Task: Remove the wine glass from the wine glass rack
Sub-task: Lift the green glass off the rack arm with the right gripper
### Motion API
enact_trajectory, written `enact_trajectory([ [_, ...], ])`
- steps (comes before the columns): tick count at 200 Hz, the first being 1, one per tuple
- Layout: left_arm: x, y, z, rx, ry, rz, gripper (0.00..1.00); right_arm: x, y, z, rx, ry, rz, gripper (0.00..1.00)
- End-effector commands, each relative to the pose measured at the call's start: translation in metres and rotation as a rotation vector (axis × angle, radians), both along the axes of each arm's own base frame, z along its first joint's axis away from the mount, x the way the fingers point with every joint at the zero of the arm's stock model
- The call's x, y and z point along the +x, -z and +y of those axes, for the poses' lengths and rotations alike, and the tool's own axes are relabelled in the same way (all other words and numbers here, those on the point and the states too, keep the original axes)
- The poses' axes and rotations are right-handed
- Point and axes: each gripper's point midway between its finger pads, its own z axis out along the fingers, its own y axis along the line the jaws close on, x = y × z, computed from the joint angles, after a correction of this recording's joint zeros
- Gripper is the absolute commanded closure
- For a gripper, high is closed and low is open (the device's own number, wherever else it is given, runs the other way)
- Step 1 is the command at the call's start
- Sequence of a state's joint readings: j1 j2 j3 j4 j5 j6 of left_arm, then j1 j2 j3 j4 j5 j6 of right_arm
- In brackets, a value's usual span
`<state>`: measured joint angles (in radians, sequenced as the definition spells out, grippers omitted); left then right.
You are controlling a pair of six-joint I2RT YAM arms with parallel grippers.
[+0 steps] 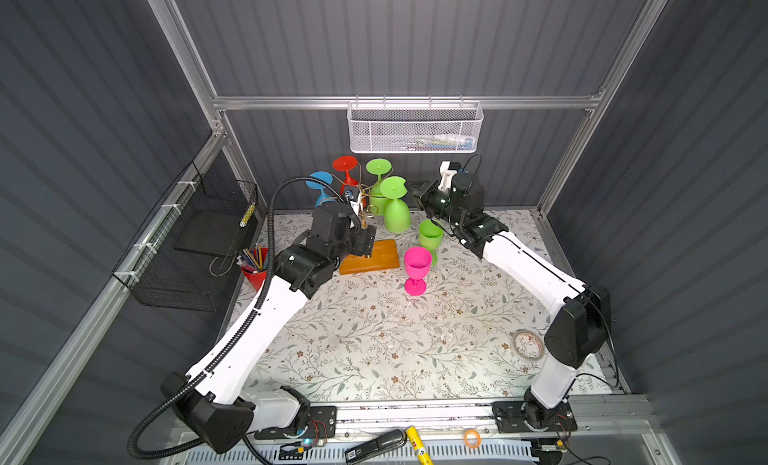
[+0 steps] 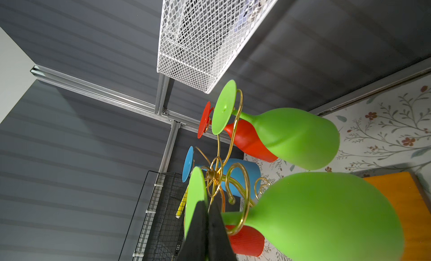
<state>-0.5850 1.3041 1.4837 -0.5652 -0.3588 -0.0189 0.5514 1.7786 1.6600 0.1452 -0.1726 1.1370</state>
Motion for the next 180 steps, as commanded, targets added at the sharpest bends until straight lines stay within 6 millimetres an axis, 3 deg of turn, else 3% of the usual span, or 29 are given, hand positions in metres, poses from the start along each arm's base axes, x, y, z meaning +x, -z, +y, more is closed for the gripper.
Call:
enact_trajectory([
  [1, -0.002, -0.007, 0.004, -0.011, -0.001, -0.023, 0.12, -0.004, -0.008, 0.003, 0.015, -0.013, -0.027, 1.0],
  [129, -0.002, -0.007, 0.005, -0.003, -0.003, -0.026, 0.12, 0.019, -0.018, 0.026, 0.009, -0.025, -0.045, 1.0],
  [180, -0.003, -0.007, 0.006, -0.001, -0.006, -0.028, 0.12, 0.033, -0.024, 0.016, 0.017, 0.006, -0.058, 1.0],
])
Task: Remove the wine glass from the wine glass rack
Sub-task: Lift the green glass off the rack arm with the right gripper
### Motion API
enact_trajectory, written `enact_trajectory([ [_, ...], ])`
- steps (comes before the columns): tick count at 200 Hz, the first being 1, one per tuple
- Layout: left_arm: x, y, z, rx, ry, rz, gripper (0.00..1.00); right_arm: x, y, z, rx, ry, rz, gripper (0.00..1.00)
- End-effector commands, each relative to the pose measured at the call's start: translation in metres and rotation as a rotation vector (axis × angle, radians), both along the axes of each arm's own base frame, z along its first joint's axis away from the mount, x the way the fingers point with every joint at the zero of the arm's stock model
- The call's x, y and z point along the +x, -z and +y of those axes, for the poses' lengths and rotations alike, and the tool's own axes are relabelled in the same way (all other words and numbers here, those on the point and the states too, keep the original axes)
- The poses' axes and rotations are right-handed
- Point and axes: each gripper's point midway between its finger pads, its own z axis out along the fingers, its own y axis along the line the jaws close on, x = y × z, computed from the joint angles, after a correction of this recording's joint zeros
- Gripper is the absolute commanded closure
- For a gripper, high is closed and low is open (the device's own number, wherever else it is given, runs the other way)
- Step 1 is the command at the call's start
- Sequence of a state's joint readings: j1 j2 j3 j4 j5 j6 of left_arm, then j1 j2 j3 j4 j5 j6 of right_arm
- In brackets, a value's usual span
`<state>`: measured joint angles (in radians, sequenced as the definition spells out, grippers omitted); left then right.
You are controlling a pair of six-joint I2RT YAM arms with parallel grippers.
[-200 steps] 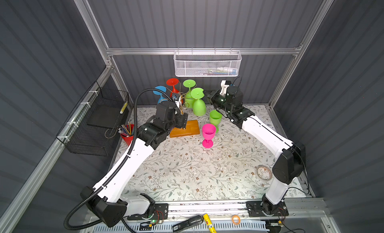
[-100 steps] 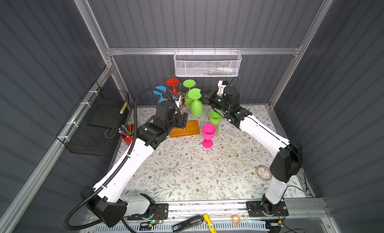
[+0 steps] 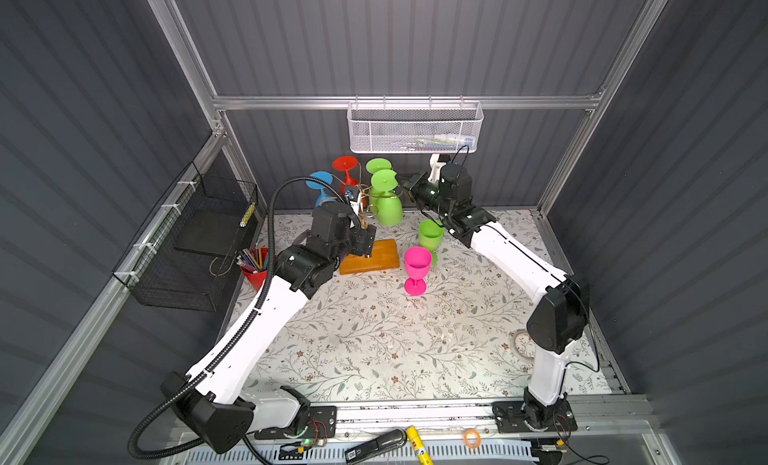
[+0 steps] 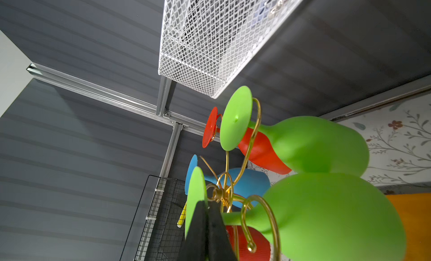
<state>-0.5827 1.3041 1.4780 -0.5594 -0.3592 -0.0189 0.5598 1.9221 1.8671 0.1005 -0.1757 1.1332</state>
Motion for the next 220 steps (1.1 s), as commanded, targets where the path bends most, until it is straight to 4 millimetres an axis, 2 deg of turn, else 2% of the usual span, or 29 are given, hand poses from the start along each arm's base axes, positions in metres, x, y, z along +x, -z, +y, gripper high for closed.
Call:
enact_trajectory([
  [1, -0.004, -0.008, 0.005, 0.0, -0.002, -0.026, 0.11, 0.008, -0.013, -0.006, 0.011, 0.017, -0.038, 1.0],
  [44, -0.003, -0.007, 0.005, 0.003, -0.003, -0.025, 0.12, 0.019, -0.017, -0.018, 0.017, 0.048, -0.045, 1.0],
  [117, -0.004, -0.006, 0.006, 0.005, -0.005, -0.023, 0.11, 0.032, -0.017, -0.028, 0.016, 0.078, -0.061, 1.0],
  [155, -0.003, -0.005, 0.005, 0.004, -0.002, -0.02, 0.12, 0.029, -0.026, -0.042, 0.009, 0.097, -0.081, 1.0],
  [220, -0.005, -0.009, 0.007, -0.001, -0.005, -0.03, 0.11, 0.013, -0.031, -0.083, -0.016, 0.152, -0.102, 1.0],
])
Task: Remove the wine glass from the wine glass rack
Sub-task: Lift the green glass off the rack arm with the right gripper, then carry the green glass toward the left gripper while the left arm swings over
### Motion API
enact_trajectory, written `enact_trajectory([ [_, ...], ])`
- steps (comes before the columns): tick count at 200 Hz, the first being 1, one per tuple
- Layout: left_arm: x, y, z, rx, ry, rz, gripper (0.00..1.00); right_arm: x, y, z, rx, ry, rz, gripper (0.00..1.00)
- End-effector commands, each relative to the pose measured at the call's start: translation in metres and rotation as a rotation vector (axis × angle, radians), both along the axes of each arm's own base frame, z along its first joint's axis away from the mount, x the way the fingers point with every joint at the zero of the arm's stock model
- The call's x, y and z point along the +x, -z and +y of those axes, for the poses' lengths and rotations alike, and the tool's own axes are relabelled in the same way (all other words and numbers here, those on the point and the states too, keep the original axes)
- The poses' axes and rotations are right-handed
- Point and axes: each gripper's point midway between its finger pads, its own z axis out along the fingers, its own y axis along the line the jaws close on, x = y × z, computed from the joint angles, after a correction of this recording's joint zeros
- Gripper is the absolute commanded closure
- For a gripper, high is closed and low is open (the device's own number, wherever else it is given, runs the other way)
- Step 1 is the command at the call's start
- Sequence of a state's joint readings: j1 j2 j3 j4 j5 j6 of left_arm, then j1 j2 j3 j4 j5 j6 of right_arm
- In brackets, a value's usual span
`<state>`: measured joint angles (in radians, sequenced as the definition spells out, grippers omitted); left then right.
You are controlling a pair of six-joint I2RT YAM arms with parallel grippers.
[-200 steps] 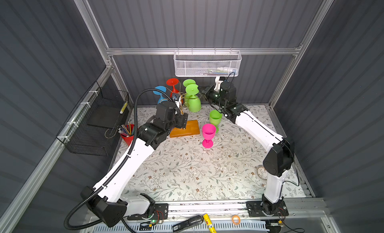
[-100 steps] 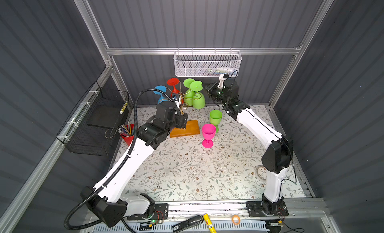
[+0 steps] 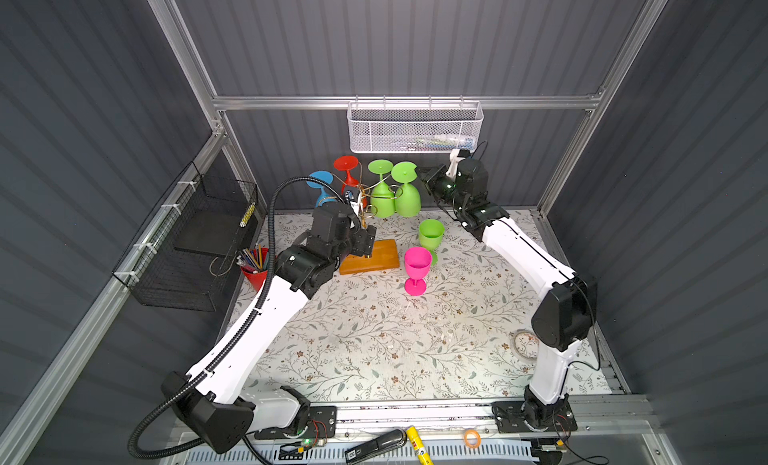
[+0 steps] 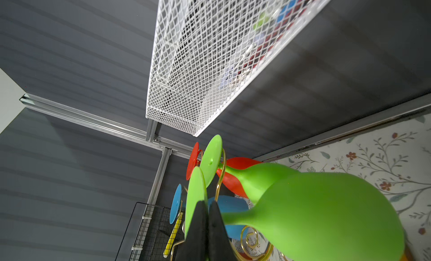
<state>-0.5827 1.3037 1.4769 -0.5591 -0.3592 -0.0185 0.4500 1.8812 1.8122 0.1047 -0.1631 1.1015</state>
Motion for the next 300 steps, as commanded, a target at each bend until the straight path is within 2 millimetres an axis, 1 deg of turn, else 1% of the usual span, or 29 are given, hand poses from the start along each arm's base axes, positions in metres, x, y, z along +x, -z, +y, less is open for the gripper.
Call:
enact_trajectory([
  [1, -0.005, -0.009, 0.007, -0.002, -0.005, -0.031, 0.11, -0.014, -0.034, -0.022, 0.008, 0.03, -0.092, 1.0],
  [27, -0.005, -0.011, 0.006, -0.012, -0.001, -0.028, 0.11, -0.027, -0.038, -0.041, -0.005, 0.056, -0.108, 1.0],
  [51, -0.006, -0.012, 0.004, -0.027, 0.003, -0.025, 0.12, -0.038, -0.04, -0.055, -0.022, 0.073, -0.121, 1.0],
  [56, -0.006, -0.012, 0.004, -0.03, 0.005, -0.022, 0.11, -0.04, -0.038, -0.058, -0.026, 0.077, -0.119, 1.0],
  [64, -0.007, -0.012, 0.003, -0.036, 0.006, -0.02, 0.11, -0.045, -0.042, -0.062, -0.028, 0.081, -0.128, 1.0],
  [89, -0.009, -0.014, 0.002, -0.052, 0.011, -0.01, 0.11, -0.061, -0.044, -0.07, -0.059, 0.086, -0.148, 1.0],
  [110, -0.011, -0.012, 0.001, -0.07, 0.011, 0.008, 0.11, -0.08, -0.048, -0.076, -0.083, 0.079, -0.179, 1.0],
  [131, -0.017, -0.011, 0.001, -0.097, 0.013, 0.032, 0.11, -0.098, -0.043, -0.077, -0.128, 0.045, -0.2, 1.0],
  [165, -0.031, -0.012, 0.0, -0.168, 0.019, 0.088, 0.11, -0.137, -0.037, -0.072, -0.24, -0.025, -0.281, 1.0],
  [188, -0.041, -0.009, -0.001, -0.234, 0.016, 0.142, 0.11, -0.167, -0.032, -0.061, -0.349, -0.106, -0.367, 1.0],
  [205, -0.052, -0.005, -0.007, -0.289, 0.041, 0.2, 0.11, -0.19, -0.026, -0.053, -0.441, -0.158, -0.429, 1.0],
  [215, -0.057, -0.004, -0.008, -0.318, 0.04, 0.227, 0.11, -0.203, -0.026, -0.049, -0.483, -0.177, -0.474, 1.0],
  [223, -0.061, -0.005, -0.008, -0.35, 0.04, 0.241, 0.11, -0.211, -0.02, -0.043, -0.523, -0.199, -0.499, 1.0],
  [225, -0.063, -0.006, -0.008, -0.358, 0.041, 0.244, 0.11, -0.218, -0.027, -0.045, -0.523, -0.198, -0.522, 1.0],
  [227, -0.064, -0.006, -0.008, -0.366, 0.042, 0.247, 0.11, -0.222, -0.028, -0.045, -0.529, -0.202, -0.534, 1.0],
  [240, -0.071, -0.004, -0.009, -0.414, 0.043, 0.27, 0.11, -0.239, -0.024, -0.04, -0.582, -0.226, -0.579, 1.0],
  [262, -0.083, 0.007, -0.007, -0.467, 0.021, 0.333, 0.12, -0.262, -0.011, -0.028, -0.684, -0.265, -0.636, 1.0],
  [281, -0.093, 0.02, -0.004, -0.495, -0.009, 0.392, 0.12, -0.275, 0.002, -0.022, -0.771, -0.265, -0.672, 1.0],
  [286, -0.095, 0.018, -0.004, -0.513, -0.008, 0.395, 0.13, -0.279, 0.006, -0.019, -0.788, -0.27, -0.683, 1.0],
  [287, -0.096, 0.026, -0.004, -0.507, -0.015, 0.41, 0.13, -0.279, 0.007, -0.019, -0.792, -0.27, -0.684, 1.0],
  [289, -0.097, 0.031, -0.004, -0.507, -0.016, 0.426, 0.13, -0.28, 0.008, -0.018, -0.799, -0.271, -0.688, 1.0],
  [300, -0.102, 0.04, -0.005, -0.534, -0.022, 0.457, 0.13, -0.286, 0.014, -0.014, -0.837, -0.276, -0.706, 1.0],
])
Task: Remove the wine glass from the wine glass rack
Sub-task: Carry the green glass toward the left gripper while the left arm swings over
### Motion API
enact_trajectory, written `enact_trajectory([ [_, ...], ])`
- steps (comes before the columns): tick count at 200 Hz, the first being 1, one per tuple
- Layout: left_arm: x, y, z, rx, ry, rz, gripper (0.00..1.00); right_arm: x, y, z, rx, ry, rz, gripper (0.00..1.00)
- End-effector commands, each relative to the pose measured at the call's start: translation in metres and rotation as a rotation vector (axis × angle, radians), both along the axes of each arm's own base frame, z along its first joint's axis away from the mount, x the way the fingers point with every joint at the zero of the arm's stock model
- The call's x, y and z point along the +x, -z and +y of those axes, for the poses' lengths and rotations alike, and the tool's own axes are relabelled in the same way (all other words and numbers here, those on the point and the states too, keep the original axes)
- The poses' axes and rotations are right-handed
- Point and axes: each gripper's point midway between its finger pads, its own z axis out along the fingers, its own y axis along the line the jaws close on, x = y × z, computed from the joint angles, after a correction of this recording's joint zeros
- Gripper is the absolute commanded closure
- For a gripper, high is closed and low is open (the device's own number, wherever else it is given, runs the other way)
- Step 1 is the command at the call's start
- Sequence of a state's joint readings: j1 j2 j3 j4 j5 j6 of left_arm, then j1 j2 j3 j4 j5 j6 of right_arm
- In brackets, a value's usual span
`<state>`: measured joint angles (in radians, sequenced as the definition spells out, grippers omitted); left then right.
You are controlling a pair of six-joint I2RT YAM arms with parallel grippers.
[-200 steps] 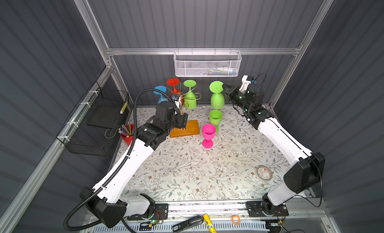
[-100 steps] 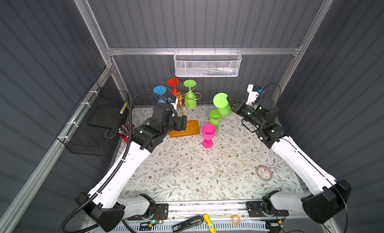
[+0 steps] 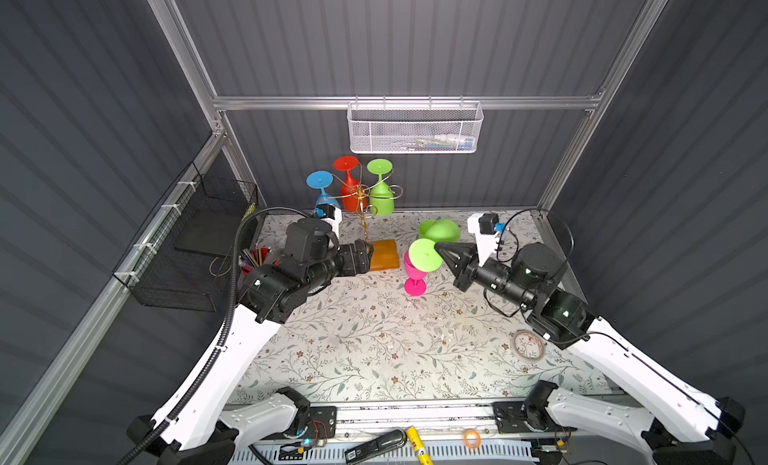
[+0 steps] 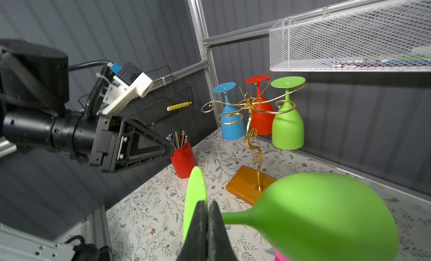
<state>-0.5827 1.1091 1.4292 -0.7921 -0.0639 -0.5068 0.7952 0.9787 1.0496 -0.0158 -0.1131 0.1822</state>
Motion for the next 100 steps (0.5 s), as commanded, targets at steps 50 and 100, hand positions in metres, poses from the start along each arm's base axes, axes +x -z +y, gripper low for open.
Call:
enact_trajectory([
  [50, -0.03, 0.05, -0.002, -0.156, -0.062, 0.266, 0.16, -0.017, 0.046, 0.019, -0.299, 0.09, -0.217, 1.0],
  [100, -0.032, 0.061, -0.01, -0.269, -0.132, 0.391, 0.16, -0.023, 0.055, 0.03, -0.377, 0.107, -0.292, 1.0],
])
